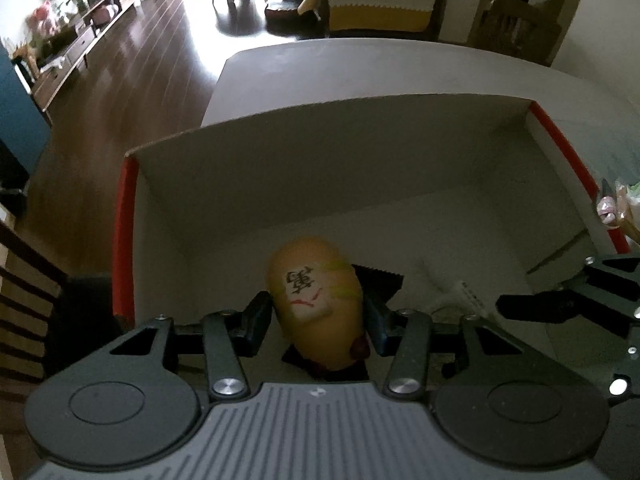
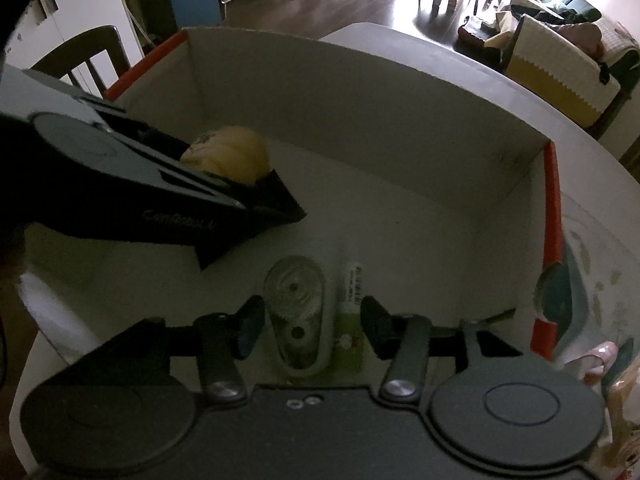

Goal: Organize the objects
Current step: 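Open both tools to release the egg toy and dispenser in the box, then withdraw both tools from the box back over the table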

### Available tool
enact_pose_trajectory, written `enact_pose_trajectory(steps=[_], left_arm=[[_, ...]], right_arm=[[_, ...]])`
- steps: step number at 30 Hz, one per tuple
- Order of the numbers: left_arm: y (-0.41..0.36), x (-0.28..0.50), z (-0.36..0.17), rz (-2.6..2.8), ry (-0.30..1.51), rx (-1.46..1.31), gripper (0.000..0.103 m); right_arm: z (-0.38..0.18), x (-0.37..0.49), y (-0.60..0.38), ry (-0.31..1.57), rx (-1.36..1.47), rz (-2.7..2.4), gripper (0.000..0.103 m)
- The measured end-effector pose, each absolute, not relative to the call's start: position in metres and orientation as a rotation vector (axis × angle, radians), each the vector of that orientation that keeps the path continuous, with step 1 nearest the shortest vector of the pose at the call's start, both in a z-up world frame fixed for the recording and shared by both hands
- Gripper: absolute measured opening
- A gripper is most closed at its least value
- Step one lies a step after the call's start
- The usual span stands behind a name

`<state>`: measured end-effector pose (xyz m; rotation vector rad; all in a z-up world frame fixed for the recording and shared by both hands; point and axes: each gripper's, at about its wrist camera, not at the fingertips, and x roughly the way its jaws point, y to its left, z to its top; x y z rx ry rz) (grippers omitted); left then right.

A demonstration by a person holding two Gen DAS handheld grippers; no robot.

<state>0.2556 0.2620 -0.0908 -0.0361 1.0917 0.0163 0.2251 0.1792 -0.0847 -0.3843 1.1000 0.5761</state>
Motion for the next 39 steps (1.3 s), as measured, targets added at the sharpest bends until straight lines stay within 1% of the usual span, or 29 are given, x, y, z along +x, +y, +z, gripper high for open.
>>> enact_pose_trajectory(steps=[5, 10, 17, 34, 39], left_arm=[[0.264, 0.251, -0.088, 0.011, 1.071, -0.063, 0.056], [0.261, 0.245, -0.079, 0.020, 1.036, -0.046, 0.070], [0.255, 0.233, -0.062, 0.031, 0.992, -0.045, 0.070], [0.215, 0.194, -0.005, -0.007, 0.850, -0.040, 0.070], [0.200, 0.180, 0.007, -0.020, 0.821, -0.053, 0.070]], right_arm=[[-0.080, 0.222, 0.171, 1.089, -0.371, 0.582, 0.059], [-0.075, 0.228, 0.161, 1.078, -0.346, 0.583, 0.059], [-0.049, 0.217, 0.149, 1.024, -0.312, 0.617, 0.063], [0.013, 0.180, 0.097, 0.886, -0.265, 0.676, 0.063], [0.023, 0.169, 0.075, 0.866, -0.245, 0.681, 0.066]])
